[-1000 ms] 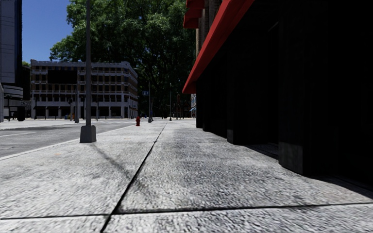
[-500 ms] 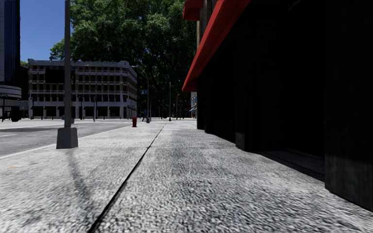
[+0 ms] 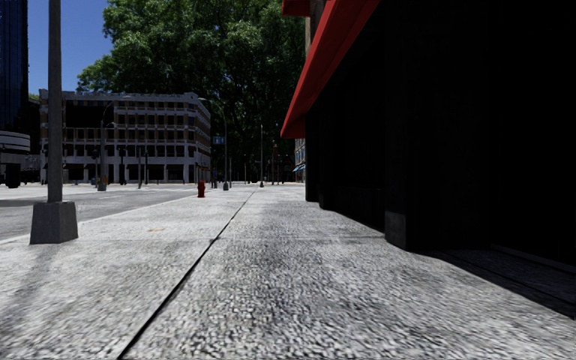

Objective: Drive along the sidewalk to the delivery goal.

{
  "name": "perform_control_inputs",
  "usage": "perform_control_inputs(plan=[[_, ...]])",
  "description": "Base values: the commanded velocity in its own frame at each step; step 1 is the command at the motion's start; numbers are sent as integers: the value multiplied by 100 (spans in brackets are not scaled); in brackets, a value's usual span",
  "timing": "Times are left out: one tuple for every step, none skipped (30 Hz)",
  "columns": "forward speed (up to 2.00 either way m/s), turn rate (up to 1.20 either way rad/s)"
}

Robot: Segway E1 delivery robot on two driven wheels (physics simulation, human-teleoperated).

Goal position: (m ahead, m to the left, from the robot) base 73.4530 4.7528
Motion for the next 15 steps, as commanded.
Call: perform_control_inputs(plan=[[200, 0], [200, 0], [200, 0], [200, 0], [200, 0], [200, 0], [200, 0], [200, 0], [200, 0], [200, 0], [200, 0], [200, 0], [200, 0], [200, 0], [200, 0]])
